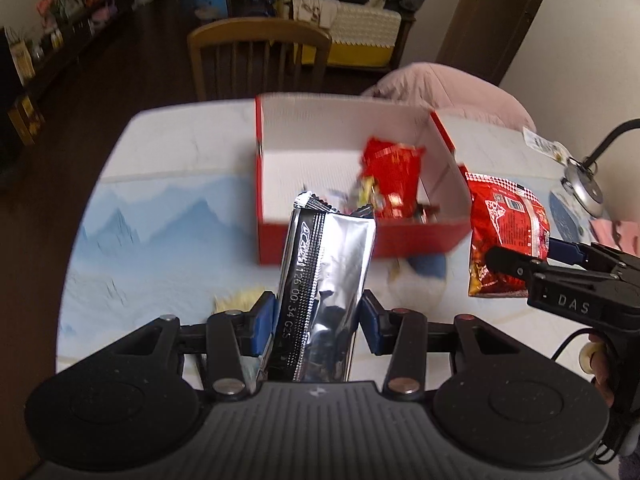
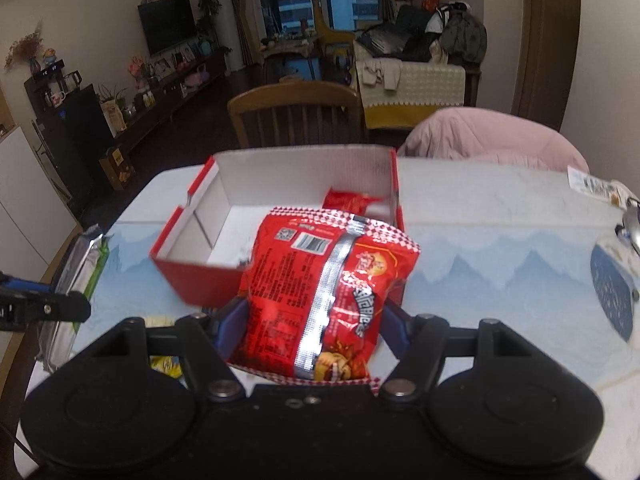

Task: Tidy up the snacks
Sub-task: 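Carry both packets over the red box and lower them inside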

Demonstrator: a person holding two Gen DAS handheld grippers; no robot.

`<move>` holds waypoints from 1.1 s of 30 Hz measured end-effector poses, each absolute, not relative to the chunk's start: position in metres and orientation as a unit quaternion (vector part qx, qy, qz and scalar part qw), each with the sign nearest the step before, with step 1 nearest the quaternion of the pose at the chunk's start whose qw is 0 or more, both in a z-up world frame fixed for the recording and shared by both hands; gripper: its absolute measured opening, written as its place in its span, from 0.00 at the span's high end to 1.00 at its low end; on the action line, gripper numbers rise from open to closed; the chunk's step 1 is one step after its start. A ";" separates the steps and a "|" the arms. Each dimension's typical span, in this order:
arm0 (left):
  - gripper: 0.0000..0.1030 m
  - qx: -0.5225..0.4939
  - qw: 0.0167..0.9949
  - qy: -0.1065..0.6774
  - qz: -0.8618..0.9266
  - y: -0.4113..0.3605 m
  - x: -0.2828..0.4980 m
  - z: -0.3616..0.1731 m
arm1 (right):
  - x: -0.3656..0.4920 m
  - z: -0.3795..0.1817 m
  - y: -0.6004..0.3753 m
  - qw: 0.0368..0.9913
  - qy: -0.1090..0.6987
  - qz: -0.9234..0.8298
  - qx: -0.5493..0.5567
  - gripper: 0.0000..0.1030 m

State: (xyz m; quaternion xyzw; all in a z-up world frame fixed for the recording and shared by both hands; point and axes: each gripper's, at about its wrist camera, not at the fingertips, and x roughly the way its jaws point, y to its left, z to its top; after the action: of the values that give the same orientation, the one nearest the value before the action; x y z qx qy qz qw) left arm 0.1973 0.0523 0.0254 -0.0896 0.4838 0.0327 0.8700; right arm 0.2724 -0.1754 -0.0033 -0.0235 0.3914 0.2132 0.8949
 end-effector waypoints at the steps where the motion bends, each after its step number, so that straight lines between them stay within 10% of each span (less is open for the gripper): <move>1: 0.57 -0.087 0.870 0.484 0.037 0.052 0.204 0.026 | 0.280 -0.003 -0.173 0.896 0.390 0.212 -0.024 0.33; 33: 0.57 0.019 0.823 0.561 0.090 0.029 0.386 -0.050 | 0.398 -0.057 -0.125 0.869 0.438 0.211 -0.090 0.35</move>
State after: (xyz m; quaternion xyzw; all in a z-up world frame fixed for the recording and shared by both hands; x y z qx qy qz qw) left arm 0.3856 0.0291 -0.0496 0.0187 0.5605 0.0901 0.8230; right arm 0.3977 -0.1251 -0.0569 -0.0898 0.4379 0.2113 0.8692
